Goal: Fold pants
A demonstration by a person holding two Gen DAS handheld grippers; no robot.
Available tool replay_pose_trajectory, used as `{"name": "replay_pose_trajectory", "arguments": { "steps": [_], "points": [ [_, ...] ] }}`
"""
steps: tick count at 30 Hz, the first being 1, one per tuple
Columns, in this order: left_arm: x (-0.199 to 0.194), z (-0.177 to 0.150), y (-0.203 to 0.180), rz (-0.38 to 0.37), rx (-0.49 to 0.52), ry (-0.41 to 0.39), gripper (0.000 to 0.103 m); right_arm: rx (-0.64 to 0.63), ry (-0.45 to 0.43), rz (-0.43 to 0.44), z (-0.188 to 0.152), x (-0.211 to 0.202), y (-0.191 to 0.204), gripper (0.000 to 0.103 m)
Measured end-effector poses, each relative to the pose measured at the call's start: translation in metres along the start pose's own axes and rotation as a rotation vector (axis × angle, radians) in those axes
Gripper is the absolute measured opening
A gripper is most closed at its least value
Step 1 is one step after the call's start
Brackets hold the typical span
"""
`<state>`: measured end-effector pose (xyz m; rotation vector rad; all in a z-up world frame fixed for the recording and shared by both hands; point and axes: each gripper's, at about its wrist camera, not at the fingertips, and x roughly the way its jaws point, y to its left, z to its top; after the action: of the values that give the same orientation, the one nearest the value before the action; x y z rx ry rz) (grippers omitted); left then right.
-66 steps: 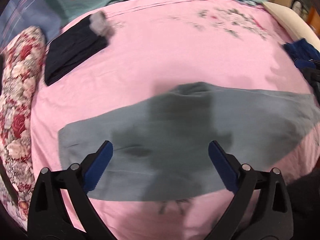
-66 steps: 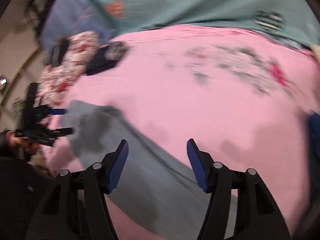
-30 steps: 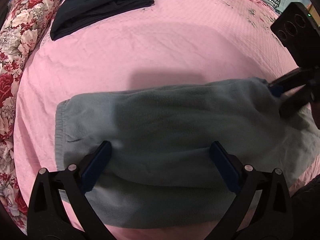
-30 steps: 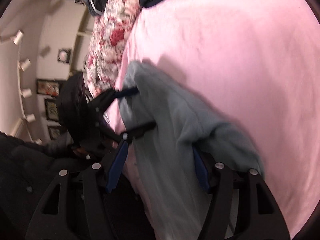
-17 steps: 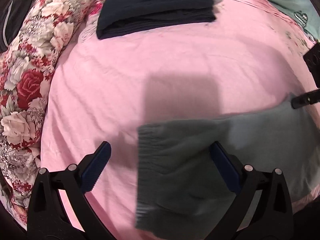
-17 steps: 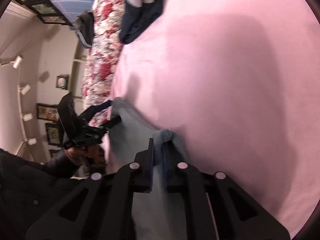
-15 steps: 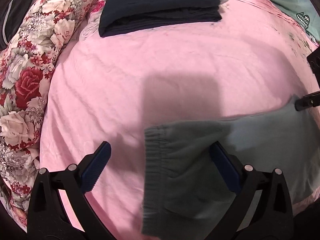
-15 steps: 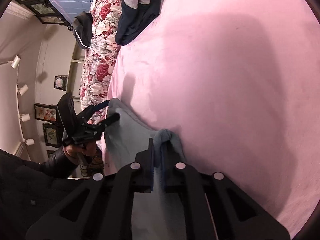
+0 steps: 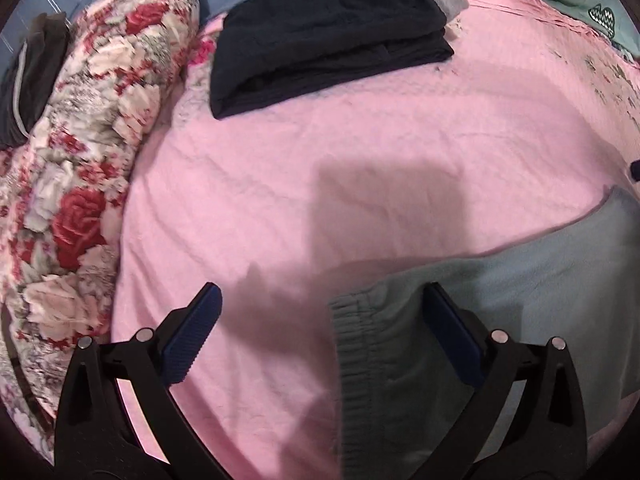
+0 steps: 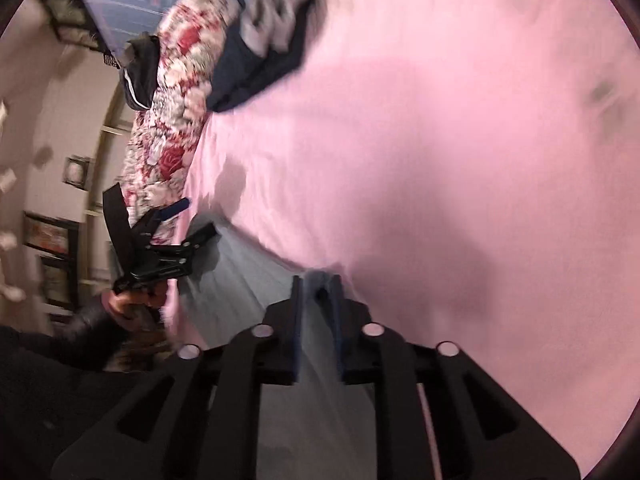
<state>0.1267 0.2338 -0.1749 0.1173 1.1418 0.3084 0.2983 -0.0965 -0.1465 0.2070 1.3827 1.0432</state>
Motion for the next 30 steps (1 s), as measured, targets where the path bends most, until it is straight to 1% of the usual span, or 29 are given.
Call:
{"name": "replay_pose_trajectory", "arguments": {
  "steps": [1, 2, 5, 6, 7, 8, 9, 10, 11, 12, 13, 14, 15, 17, 18, 19, 20, 21, 22, 24, 25, 28, 30],
  "points": [
    [-0.007, -0.001, 0.003, 0.004, 0.002, -0.016, 0.101, 0.003, -0.020, 0.005, -0.008, -0.010, 0.004, 0.022],
    [-0.011, -0.003, 0.006, 0.000, 0.002, -0.027, 0.101, 0.001, -0.038, 0.032, -0.022, -0.020, 0.011, 0.022],
    [-0.018, -0.010, 0.011, 0.004, 0.022, -0.053, 0.101, -0.001, -0.017, 0.054, -0.058, -0.018, 0.023, 0.022],
    [-0.014, -0.011, 0.011, 0.016, 0.037, -0.050, 0.101, 0.006, -0.002, 0.046, -0.075, -0.013, 0.021, 0.022],
    [-0.008, -0.014, 0.010, 0.030, 0.053, -0.042, 0.101, 0.024, 0.008, 0.010, -0.087, -0.005, 0.016, 0.022],
    [-0.004, -0.016, 0.010, 0.018, 0.054, -0.046, 0.101, 0.063, 0.035, -0.060, -0.103, 0.003, 0.003, 0.022],
    [-0.002, -0.015, 0.013, -0.003, 0.041, -0.056, 0.101, 0.116, 0.029, -0.069, -0.114, 0.005, -0.011, 0.015],
    [-0.002, -0.012, 0.014, -0.015, 0.043, -0.045, 0.101, 0.167, -0.008, -0.046, -0.120, -0.001, -0.020, 0.013],
    [-0.006, -0.009, 0.015, -0.025, 0.050, -0.035, 0.101, 0.242, -0.046, -0.048, -0.125, -0.011, -0.026, 0.013],
    [-0.012, -0.005, 0.018, -0.031, 0.050, -0.041, 0.101, 0.259, -0.068, -0.079, -0.126, -0.017, -0.023, 0.016],
    [-0.022, -0.002, 0.024, -0.049, 0.042, -0.069, 0.101, 0.230, -0.099, -0.115, -0.124, -0.024, -0.011, 0.019],
    [-0.031, 0.000, 0.030, -0.068, 0.038, -0.089, 0.101, 0.175, -0.119, -0.132, -0.121, -0.027, 0.006, 0.020],
    [-0.040, 0.001, 0.035, -0.061, 0.033, -0.110, 0.101, 0.105, -0.131, -0.159, -0.114, -0.025, 0.030, 0.020],
    [-0.053, 0.005, 0.053, -0.017, 0.024, -0.144, 0.101, -0.026, -0.130, -0.194, -0.099, -0.009, 0.076, 0.022],
    [-0.055, 0.006, 0.061, -0.015, 0.012, -0.144, 0.101, -0.115, -0.137, -0.211, -0.090, 0.004, 0.105, 0.027],
    [-0.056, 0.008, 0.076, -0.018, -0.023, -0.141, 0.101, -0.213, -0.142, -0.210, -0.083, 0.021, 0.137, 0.031],
    [-0.056, 0.010, 0.085, -0.022, -0.049, -0.137, 0.101, -0.270, -0.148, -0.211, -0.078, 0.033, 0.156, 0.033],
    [-0.055, 0.011, 0.094, -0.028, -0.076, -0.130, 0.101, -0.355, -0.160, -0.214, -0.073, 0.054, 0.186, 0.039],
    [-0.055, 0.010, 0.102, -0.033, -0.097, -0.124, 0.101, -0.423, -0.171, -0.217, -0.073, 0.068, 0.204, 0.041],
    [-0.053, 0.008, 0.111, -0.023, -0.102, -0.121, 0.101, -0.560, -0.185, -0.260, -0.071, 0.108, 0.243, 0.041],
    [-0.052, 0.005, 0.114, -0.017, -0.099, -0.119, 0.101, -0.619, -0.172, -0.283, -0.071, 0.129, 0.257, 0.041],
    [-0.048, -0.003, 0.124, -0.031, -0.113, -0.111, 0.101, -0.713, -0.112, -0.351, -0.077, 0.174, 0.276, 0.041],
    [-0.046, -0.010, 0.129, -0.061, -0.132, -0.108, 0.101, -0.750, -0.083, -0.464, -0.082, 0.195, 0.272, 0.041]
  ]
}}
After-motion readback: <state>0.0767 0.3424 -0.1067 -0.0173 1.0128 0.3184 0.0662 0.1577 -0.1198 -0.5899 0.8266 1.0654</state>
